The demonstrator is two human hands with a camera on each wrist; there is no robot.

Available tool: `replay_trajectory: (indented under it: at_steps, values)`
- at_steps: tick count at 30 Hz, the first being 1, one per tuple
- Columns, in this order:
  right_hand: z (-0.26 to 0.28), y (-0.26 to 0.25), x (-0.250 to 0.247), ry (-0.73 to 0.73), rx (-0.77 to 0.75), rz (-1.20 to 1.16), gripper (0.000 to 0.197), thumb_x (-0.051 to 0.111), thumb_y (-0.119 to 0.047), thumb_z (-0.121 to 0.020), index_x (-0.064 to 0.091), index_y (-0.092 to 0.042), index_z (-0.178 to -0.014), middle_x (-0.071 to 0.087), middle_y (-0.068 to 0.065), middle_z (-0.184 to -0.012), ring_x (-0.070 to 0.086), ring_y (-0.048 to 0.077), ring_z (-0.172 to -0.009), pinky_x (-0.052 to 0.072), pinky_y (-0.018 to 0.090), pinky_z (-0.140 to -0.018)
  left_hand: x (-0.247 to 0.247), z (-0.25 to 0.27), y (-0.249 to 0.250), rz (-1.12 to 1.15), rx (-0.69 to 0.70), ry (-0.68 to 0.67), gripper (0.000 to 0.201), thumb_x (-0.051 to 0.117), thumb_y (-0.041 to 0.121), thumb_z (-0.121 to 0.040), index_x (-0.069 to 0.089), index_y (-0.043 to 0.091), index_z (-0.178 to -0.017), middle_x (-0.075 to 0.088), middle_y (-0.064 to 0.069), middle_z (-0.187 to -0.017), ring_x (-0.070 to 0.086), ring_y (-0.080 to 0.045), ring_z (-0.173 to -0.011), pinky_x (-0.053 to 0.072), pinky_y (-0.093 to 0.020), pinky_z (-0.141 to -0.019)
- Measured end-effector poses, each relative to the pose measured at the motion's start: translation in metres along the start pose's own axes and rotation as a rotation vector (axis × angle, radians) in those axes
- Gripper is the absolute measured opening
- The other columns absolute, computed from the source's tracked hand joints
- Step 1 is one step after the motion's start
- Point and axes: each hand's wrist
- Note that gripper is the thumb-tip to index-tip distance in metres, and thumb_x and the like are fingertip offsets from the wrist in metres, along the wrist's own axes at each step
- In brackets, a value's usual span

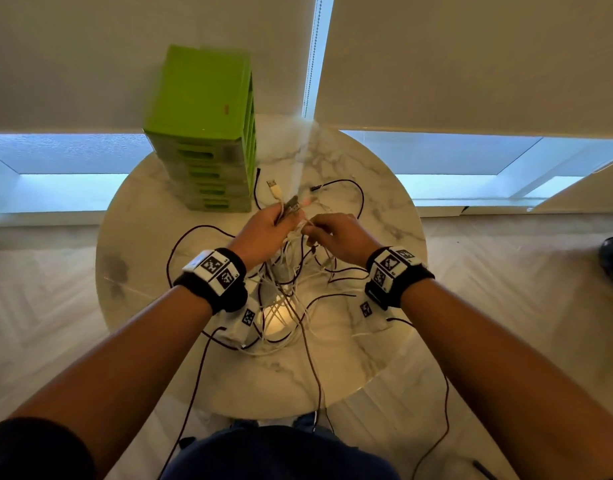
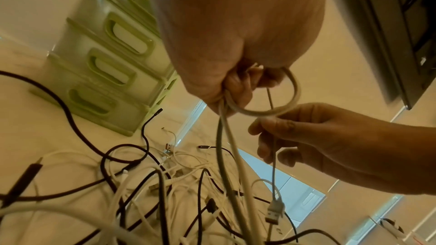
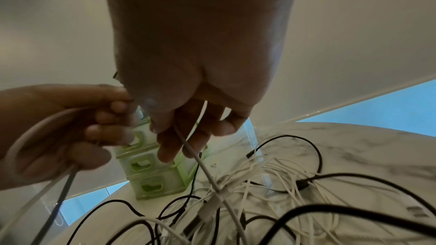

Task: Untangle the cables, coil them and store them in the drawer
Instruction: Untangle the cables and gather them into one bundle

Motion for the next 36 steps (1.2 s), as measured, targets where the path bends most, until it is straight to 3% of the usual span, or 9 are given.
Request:
replay_trajectory:
  at_steps: [3, 6, 10, 13, 17, 22, 27, 32, 36]
  values:
    - [0.004, 0.003, 0.013, -0.162, 0.056, -0.003, 0.024, 0.054, -0.031, -0.103, 0.07, -0.015, -0.097, 0.071, -0.009, -0.086, 0.065, 0.006, -0.078, 0.045, 0.013, -0.072, -0.003, -0.005, 0.007, 0.149, 0.022, 0.103, 0.017, 0.045, 0.049, -0.105, 0.059, 0.039, -0.107, 0.056, -0.003, -0.094, 0.048, -0.013, -0.073, 0.042, -0.036, -0.064]
    - [0.013, 0.024, 0.031, -0.346, 0.126, 0.063, 0.022, 0.053, -0.026, -0.104, 0.069, -0.011, -0.106, 0.071, -0.001, -0.096, 0.062, 0.014, -0.084, 0.042, 0.026, -0.076, -0.014, -0.009, 0.02, 0.313, 0.045, 0.219, 0.019, 0.036, 0.035, -0.112, 0.05, 0.041, -0.124, 0.07, -0.006, -0.106, 0.059, -0.011, -0.084, 0.046, -0.021, -0.056]
    - [0.024, 0.045, 0.034, -0.348, 0.167, 0.072, 0.026, 0.052, -0.03, -0.104, 0.07, -0.013, -0.11, 0.072, 0.005, -0.106, 0.063, 0.02, -0.094, 0.045, 0.032, -0.083, -0.032, -0.017, 0.022, 0.483, 0.02, 0.374, 0.035, 0.035, 0.034, -0.112, 0.043, 0.009, -0.135, 0.057, -0.001, -0.079, 0.067, -0.013, -0.076, 0.059, -0.031, -0.067]
    - [0.019, 0.046, 0.024, -0.188, 0.171, 0.023, 0.025, 0.053, -0.03, -0.103, 0.073, -0.016, -0.097, 0.076, -0.001, -0.094, 0.069, 0.017, -0.09, 0.052, 0.038, -0.09, -0.036, -0.013, 0.018, 0.443, -0.045, 0.31, 0.022, 0.042, 0.038, -0.11, 0.047, 0.017, -0.11, 0.043, -0.006, -0.072, 0.043, -0.011, -0.06, 0.053, -0.028, -0.054]
    - [0.007, 0.026, 0.004, 0.029, 0.073, 0.111, 0.027, 0.052, -0.04, -0.102, 0.071, -0.026, -0.09, 0.075, -0.013, -0.082, 0.068, 0.004, -0.084, 0.046, 0.026, -0.084, -0.023, -0.006, 0.006, 0.099, -0.108, 0.165, 0.038, 0.057, 0.048, -0.101, 0.056, 0.023, -0.13, 0.064, -0.009, -0.098, 0.064, -0.016, -0.086, 0.051, -0.042, -0.096]
    - [-0.004, 0.004, -0.014, 0.109, 0.007, 0.066, 0.026, 0.059, -0.04, -0.099, 0.077, -0.023, -0.091, 0.075, -0.014, -0.08, 0.067, 0.003, -0.079, 0.049, 0.024, -0.082, -0.004, -0.002, -0.001, -0.088, -0.111, 0.038, 0.063, 0.055, 0.081, -0.085, 0.072, 0.028, -0.113, 0.068, -0.009, -0.084, 0.056, -0.014, -0.074, 0.052, -0.041, -0.079]
    - [-0.005, -0.005, -0.017, 0.125, 0.084, -0.04, 0.023, 0.062, -0.034, -0.098, 0.077, -0.018, -0.089, 0.075, -0.009, -0.078, 0.07, 0.006, -0.075, 0.057, 0.028, -0.077, -0.002, -0.001, -0.005, -0.107, -0.07, -0.061, 0.037, 0.066, 0.066, -0.088, 0.076, 0.03, -0.093, 0.063, 0.003, -0.071, 0.056, -0.013, -0.068, 0.044, -0.034, -0.07]
    - [0.001, 0.004, -0.003, -0.153, 0.09, -0.049, 0.019, 0.058, -0.033, -0.101, 0.069, -0.018, -0.095, 0.074, -0.008, -0.087, 0.069, 0.004, -0.082, 0.055, 0.029, -0.083, -0.001, -0.002, 0.009, 0.101, -0.105, 0.08, 0.033, 0.041, 0.049, -0.107, 0.061, 0.023, -0.104, 0.053, -0.002, -0.085, 0.048, -0.014, -0.067, 0.042, -0.034, -0.061]
    - [0.015, 0.027, 0.021, -0.396, 0.153, -0.002, 0.018, 0.055, -0.027, -0.1, 0.069, -0.016, -0.098, 0.073, -0.003, -0.094, 0.068, 0.016, -0.092, 0.053, 0.041, -0.093, -0.01, -0.003, 0.024, 0.243, 0.004, 0.206, 0.041, 0.028, 0.041, -0.112, 0.061, 0.019, -0.123, 0.073, 0.004, -0.118, 0.071, -0.012, -0.101, 0.057, -0.028, -0.067]
Point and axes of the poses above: each hand's wrist, its own z-axis away from the middle knuckle, its own x-axis out of the palm, y = z × x
